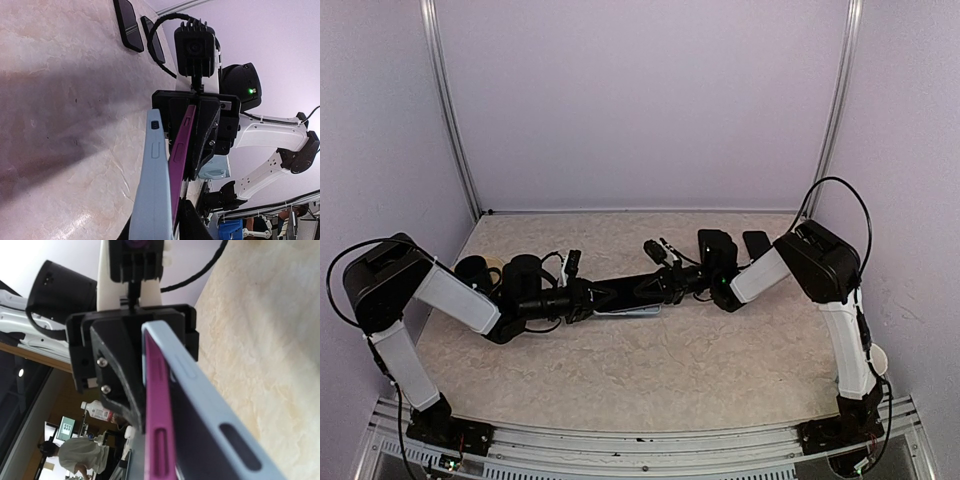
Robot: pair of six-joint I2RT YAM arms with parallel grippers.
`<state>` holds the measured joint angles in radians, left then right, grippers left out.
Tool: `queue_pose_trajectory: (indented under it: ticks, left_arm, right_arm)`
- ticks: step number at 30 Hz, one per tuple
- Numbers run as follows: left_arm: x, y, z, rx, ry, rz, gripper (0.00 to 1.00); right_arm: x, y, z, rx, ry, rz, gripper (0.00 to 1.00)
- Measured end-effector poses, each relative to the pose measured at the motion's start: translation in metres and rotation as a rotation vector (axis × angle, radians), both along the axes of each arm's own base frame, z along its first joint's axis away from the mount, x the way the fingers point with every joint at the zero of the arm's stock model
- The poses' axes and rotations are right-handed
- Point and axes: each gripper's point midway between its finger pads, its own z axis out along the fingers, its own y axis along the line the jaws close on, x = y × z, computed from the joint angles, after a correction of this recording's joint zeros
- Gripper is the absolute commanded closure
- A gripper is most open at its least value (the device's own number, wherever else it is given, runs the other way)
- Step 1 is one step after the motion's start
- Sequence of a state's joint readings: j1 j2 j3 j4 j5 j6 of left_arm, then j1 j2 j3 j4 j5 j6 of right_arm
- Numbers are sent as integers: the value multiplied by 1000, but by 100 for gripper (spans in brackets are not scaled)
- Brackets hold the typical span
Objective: Put the phone into the phone case
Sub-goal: Install the phone into the phone case.
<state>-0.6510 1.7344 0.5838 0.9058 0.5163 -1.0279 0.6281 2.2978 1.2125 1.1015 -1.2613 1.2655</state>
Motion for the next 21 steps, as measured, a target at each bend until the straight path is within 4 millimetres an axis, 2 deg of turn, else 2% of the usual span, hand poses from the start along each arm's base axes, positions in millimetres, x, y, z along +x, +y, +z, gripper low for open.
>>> queue_pose_trajectory:
  ticks: [8, 21]
  left_arm:
    - [0, 0, 3, -9, -11, -3, 100]
    - [-4, -3, 7, -24, -28, -16, 100]
  right_arm:
    - [0, 0, 1, 8, -29, 0, 89]
    - [-2, -2, -1, -10, -34, -4, 83]
